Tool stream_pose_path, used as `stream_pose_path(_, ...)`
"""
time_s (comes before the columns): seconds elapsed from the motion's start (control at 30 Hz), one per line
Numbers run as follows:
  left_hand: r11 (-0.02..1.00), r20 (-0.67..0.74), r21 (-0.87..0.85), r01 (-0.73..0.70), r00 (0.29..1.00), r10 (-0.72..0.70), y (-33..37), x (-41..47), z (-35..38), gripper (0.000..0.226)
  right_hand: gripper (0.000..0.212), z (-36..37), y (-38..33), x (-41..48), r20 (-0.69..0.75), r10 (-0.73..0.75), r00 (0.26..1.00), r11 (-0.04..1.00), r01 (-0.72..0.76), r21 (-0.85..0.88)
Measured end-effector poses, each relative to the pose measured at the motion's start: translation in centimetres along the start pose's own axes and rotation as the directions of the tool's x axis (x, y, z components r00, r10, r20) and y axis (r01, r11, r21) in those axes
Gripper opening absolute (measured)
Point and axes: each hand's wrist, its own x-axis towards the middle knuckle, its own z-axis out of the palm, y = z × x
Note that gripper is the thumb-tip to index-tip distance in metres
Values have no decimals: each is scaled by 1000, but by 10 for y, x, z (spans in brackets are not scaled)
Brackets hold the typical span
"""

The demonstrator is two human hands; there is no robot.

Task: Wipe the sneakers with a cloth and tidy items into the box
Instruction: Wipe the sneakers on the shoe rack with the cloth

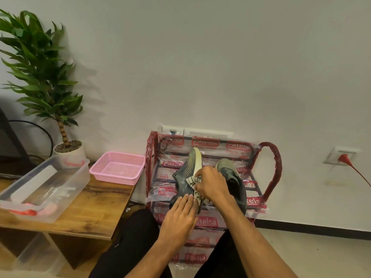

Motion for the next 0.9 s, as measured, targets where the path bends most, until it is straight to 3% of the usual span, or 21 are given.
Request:
stream_pose_path(0.07, 1000, -2, -13, -7, 1000, 7, -2, 0, -1, 61, 49, -4, 1, -2, 106, -53, 993, 997, 58, -45)
stream_pose_path(0.17, 1000, 0, -7, -9, 1000, 9, -2, 0, 0, 62, 41, -7, 2, -8, 160, -125, 979, 981, 146, -125)
stream_pose_path(0.47, 1000, -12, -8, 0, 1000, 0, -4, -3, 6, 66, 31, -6, -3, 1, 68, -120, 990, 963, 133, -233)
stream_pose_path(0.6, 998, -28, -33, -59, 998, 58, 1, -5, 3, 61, 27, -2, -2, 6, -9, -120, 993, 952, 112, -284)
stream_pose_path(0.9, 987, 31, -84, -135, 990, 138, 2, -1, 10, 58, 29, -32, -5, 2, 338, -326, 883, 837, 436, -330)
